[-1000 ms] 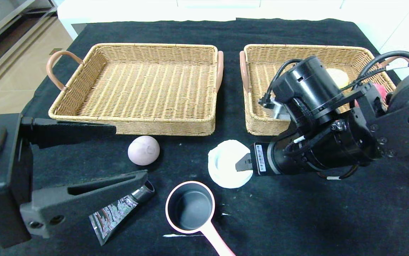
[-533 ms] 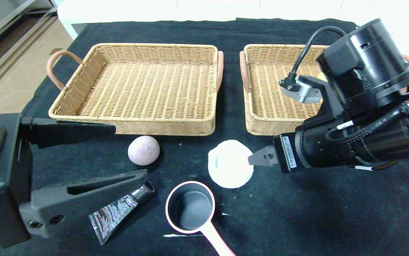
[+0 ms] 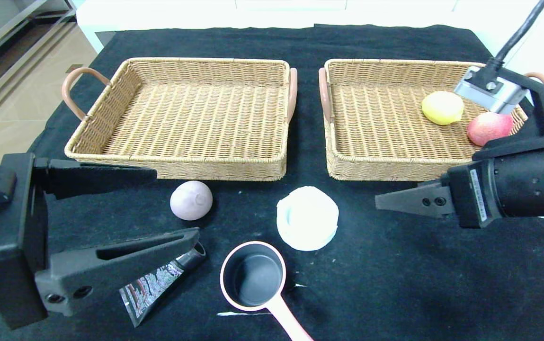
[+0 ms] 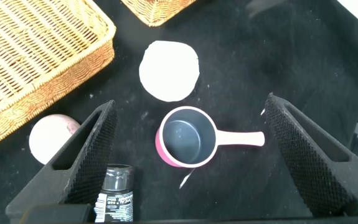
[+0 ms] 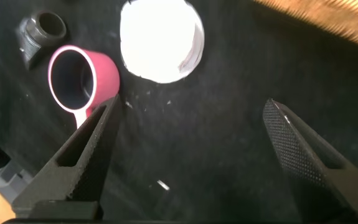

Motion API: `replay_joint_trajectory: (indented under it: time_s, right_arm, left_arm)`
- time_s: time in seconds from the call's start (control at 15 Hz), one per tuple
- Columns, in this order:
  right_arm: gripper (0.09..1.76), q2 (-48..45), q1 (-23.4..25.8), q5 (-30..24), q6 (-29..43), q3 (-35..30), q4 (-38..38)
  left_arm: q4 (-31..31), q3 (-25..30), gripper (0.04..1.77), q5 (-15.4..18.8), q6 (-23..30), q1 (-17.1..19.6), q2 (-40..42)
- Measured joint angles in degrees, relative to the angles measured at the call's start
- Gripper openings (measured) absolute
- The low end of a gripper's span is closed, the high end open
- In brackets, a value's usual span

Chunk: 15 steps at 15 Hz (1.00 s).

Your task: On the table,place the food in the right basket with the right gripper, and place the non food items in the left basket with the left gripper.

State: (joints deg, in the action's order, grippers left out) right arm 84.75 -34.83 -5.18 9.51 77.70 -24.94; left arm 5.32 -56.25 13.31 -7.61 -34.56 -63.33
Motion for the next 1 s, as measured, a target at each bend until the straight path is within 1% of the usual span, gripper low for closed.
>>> replay_joint_trajectory:
  time_s: [0.13,0.2,0.4,0.6,0.8,1.0]
  right_arm:
    - [1.67,-3.2,2.6,-2.8,-2.8,-3.9,2.6]
    - [1.67,-4.7,3.7,-4.4,-4.3,-5.3,2.8]
    - [1.68,-8.8,7.9,-9.5,-9.0,-8.4,3.1]
    - [1.69,-12.1,12.6,-15.5,-11.8,-11.3,4.2]
    - [1.70,-14.8,16.7,-18.6,-12.3,-15.1,9.2]
    - [1.70,-16.3,18.0,-18.9,-12.8,-17.6,9.6]
  left_arm:
    - [0.0,0.0,1.72,0.0,0.0,0.0,-0.1]
    - [0.0,0.0,1.72,0.0,0.0,0.0,-0.2]
    - [0.2,0.0,1.72,0.0,0.0,0.0,-0.2]
    - [0.4,-0.1,1.72,0.0,0.0,0.0,-0.3]
    - [0.5,-0.1,1.72,-0.1,0.1,0.0,-0.9]
    - [0.5,-0.1,1.72,-0.2,0.1,0.0,-1.7]
